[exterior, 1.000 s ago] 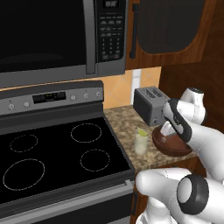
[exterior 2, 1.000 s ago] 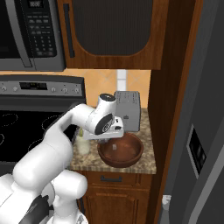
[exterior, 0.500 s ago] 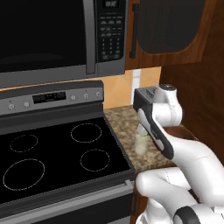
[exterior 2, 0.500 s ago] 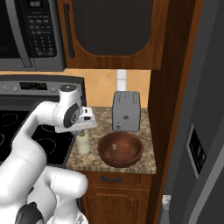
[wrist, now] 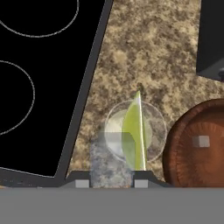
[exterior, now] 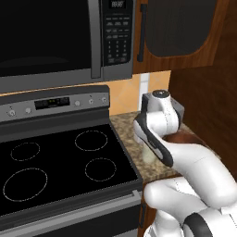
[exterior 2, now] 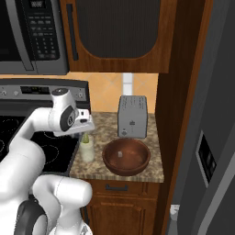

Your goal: Grab a lemon wedge from the fridge and one ice cube from the ice bowl, and put them in the glass of lemonade.

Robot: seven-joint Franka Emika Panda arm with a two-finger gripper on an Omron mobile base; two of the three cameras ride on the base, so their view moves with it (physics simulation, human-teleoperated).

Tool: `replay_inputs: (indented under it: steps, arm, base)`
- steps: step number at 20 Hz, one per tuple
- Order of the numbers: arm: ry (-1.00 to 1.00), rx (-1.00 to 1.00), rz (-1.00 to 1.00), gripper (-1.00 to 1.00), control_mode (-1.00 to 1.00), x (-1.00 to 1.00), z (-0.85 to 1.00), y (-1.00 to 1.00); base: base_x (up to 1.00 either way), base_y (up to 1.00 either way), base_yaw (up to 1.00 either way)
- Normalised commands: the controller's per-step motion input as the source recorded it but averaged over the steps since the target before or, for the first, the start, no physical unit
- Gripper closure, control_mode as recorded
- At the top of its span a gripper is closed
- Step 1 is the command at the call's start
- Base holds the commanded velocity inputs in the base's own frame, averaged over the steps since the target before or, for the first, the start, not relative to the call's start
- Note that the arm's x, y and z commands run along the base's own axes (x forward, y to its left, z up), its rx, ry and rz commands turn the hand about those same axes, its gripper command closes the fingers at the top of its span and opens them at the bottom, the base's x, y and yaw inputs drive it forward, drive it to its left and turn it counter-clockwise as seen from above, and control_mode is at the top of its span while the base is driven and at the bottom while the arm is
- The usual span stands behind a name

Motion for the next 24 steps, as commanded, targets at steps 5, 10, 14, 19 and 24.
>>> replay_inputs:
  steps: [5,10,14,19,24]
  arm:
    - [0.06,0.00,-0.04,1.00,-1.00,0.49,0.00,0.00]
    - [0.03,0.00,-0.02,1.00,-1.00,0.24,-0.01,0.00]
    - [0.03,0.00,0.00,1.00,-1.00,0.08,-0.12,-0.02]
    - [0.01,0.00,0.00,1.00,-1.00,0.00,-0.19,0.00]
    - [0.00,0.00,0.00,1.00,-1.00,0.00,-0.09,0.00]
  base:
    - [0.00,0.00,0.00]
    - [0.00,0.00,0.00]
    - [0.00,0.00,0.00]
    - [0.00,0.00,0.00]
    - [0.00,0.00,0.00]
